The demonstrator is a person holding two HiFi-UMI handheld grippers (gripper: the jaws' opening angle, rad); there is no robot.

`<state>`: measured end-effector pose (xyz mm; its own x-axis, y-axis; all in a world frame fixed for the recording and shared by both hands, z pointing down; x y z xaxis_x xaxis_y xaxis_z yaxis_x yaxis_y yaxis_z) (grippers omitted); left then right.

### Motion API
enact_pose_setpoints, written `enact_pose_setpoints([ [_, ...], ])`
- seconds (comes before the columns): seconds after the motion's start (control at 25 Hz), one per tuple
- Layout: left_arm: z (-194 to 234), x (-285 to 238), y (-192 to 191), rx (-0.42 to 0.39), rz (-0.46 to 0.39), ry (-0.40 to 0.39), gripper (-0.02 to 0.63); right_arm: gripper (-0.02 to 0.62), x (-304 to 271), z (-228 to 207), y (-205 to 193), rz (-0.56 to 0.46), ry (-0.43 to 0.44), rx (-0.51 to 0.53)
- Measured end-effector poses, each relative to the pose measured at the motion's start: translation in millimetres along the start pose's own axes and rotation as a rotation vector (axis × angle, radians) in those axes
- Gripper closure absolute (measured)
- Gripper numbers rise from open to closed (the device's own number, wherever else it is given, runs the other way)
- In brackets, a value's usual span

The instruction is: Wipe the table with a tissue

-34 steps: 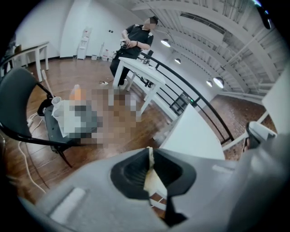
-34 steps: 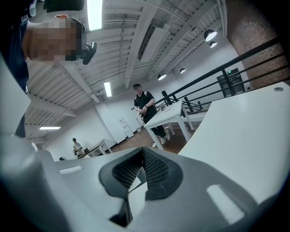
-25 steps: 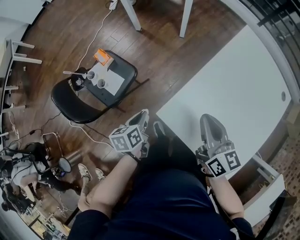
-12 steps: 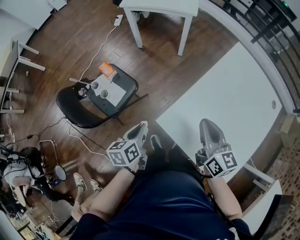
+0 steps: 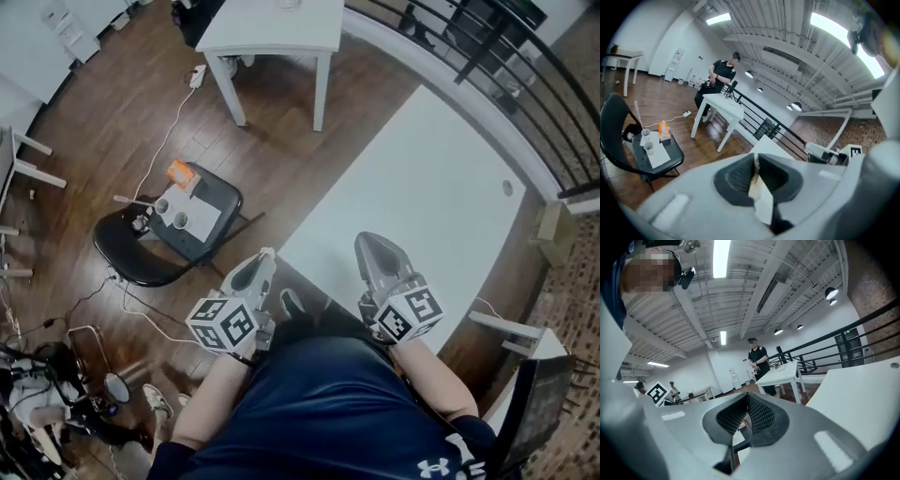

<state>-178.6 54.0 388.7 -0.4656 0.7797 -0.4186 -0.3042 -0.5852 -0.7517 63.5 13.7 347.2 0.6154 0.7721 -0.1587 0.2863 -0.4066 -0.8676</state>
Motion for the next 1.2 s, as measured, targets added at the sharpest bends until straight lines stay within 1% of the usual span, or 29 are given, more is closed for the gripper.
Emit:
enact_pose_setpoints([
  [0.08,-4.3,4.3,8.0,0.0,-0.021,-0.015,0.581,0.583,-3.7,7.4,4.4,-0.007,0.021,0.014],
  [0.24,-27.6,4.8,23.9,-0.059,-0.051,-0.058,0.581,0.583,-1.9,13.8,17.6,-0.02,0.03,0.022],
  [0.44,-50.5,-4.1,24.3,-0.087,-0.044,-0.111,0.581,0.583,8.8,9.9,22.0,-0.022,0.022,0.016],
  [0.72,-56.0,-4.2,22.6,-0.088,-0.036,-0.12,0.581,0.584,16.4,9.5,24.1,-0.02,0.02,0.021],
  [0.96,-46.2,-2.0,18.8,-0.074,-0.033,-0.101,0.581,0.583,8.7,11.6,18.2,-0.006,0.032,0.02],
  [1.2,-43.3,1.9,17.2,-0.077,-0.034,-0.096,0.581,0.583,6.1,16.3,15.0,-0.002,0.038,0.022],
])
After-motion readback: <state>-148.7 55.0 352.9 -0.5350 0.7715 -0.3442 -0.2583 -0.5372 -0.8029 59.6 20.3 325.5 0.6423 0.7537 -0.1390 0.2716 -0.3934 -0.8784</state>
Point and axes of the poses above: the fingertips, and each gripper's own axes: x backward along the fingers, z to its left, y out of its top, the point moved 6 cm from there along x, backward along the fingers, and after that the axes turned 5 degrees about -x, right-handed, at the moved point
